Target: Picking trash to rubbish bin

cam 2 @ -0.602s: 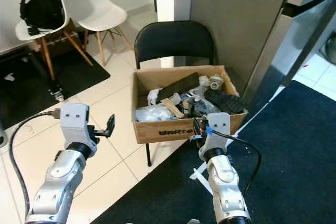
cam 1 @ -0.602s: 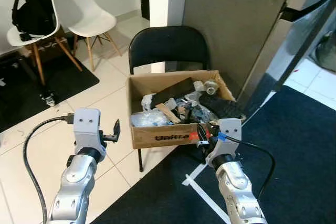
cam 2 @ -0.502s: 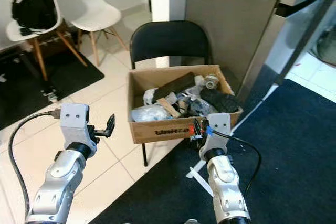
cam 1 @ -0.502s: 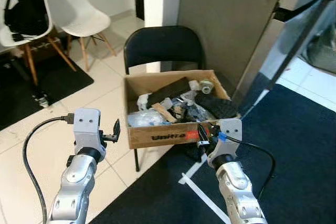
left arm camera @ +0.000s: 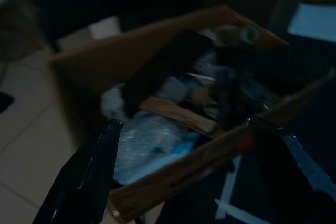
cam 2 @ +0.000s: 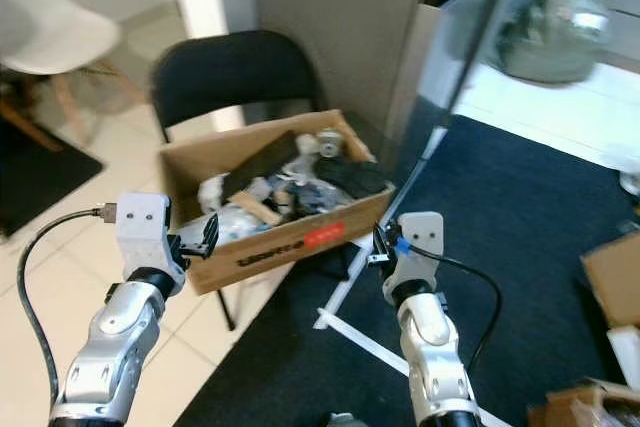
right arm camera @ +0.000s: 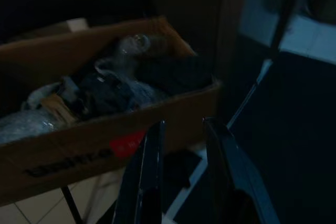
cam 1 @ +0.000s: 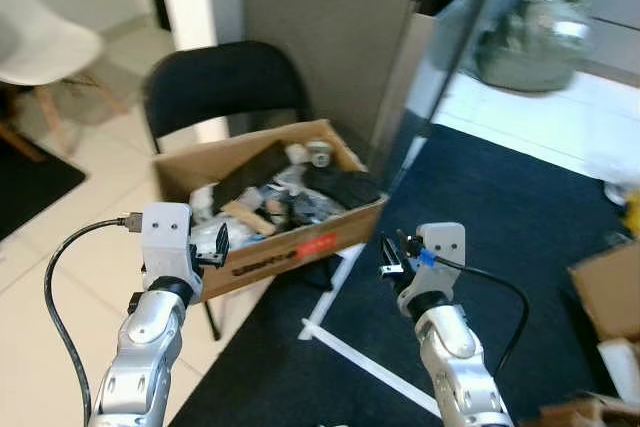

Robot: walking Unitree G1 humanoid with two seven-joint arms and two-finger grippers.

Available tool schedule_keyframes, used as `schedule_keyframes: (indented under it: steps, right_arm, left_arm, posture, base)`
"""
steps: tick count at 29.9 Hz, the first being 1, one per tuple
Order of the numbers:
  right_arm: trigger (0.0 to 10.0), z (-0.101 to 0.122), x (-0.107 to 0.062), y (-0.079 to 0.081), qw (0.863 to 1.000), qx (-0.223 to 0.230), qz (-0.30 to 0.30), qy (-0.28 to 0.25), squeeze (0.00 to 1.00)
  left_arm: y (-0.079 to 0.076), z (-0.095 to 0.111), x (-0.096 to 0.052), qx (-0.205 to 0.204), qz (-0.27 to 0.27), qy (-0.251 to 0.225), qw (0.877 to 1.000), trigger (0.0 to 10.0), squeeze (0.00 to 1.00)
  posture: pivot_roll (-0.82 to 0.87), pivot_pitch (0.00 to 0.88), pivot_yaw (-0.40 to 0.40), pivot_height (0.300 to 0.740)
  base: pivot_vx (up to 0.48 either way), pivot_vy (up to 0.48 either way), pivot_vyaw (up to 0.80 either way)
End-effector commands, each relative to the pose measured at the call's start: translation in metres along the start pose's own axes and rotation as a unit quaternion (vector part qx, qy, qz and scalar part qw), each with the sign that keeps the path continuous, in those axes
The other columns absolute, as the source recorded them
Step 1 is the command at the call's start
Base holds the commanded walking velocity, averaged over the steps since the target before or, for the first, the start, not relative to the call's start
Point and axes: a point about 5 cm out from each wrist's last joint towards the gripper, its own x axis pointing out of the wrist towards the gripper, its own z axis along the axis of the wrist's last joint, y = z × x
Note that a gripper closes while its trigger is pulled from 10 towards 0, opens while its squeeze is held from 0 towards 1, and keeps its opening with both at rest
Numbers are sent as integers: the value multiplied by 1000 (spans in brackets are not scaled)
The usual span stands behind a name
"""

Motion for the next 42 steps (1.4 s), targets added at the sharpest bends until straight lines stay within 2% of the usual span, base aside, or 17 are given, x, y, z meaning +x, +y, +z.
schedule_keyframes:
  steps: [1,5,15,21,25,34,42]
  right_arm:
    - [10000,-6,-4,-4,1000,8,-12,16,0]
    - [10000,-11,-7,-12,999,3,-32,28,0]
    - [10000,-14,-9,-16,998,-1,-43,39,0]
    - [10000,-15,-8,-17,998,-3,-48,44,0]
    - [10000,-16,-9,-16,998,-3,-47,45,0]
    - [10000,-15,-9,-15,998,-3,-44,46,0]
    - [10000,-16,-9,-14,998,-3,-44,48,0]
  left_arm:
    - [0,-6,-2,18,-6,12,1000,10000,0]
    - [-2,-7,-1,19,-10,17,1000,10000,0]
    - [0,-8,2,17,-11,19,1000,10000,0]
    - [-1,-8,2,27,-12,22,999,10000,0]
    - [2,-9,2,23,-1,23,999,10000,0]
    - [-4,-10,2,27,-16,27,999,10000,0]
    - [-2,-9,3,23,-14,25,999,10000,0]
  posture:
    - [50,133,8,740]
    - [48,142,10,740]
    - [49,126,9,740]
    - [49,132,12,740]
    - [48,132,12,740]
    - [44,147,10,740]
    - [45,155,13,740]
  base:
    - [0,0,-800]
    - [0,0,-800]
    - [0,0,-800]
    - [0,0,-800]
    - [0,0,-800]
    - [0,0,-800]
    - [0,0,-800]
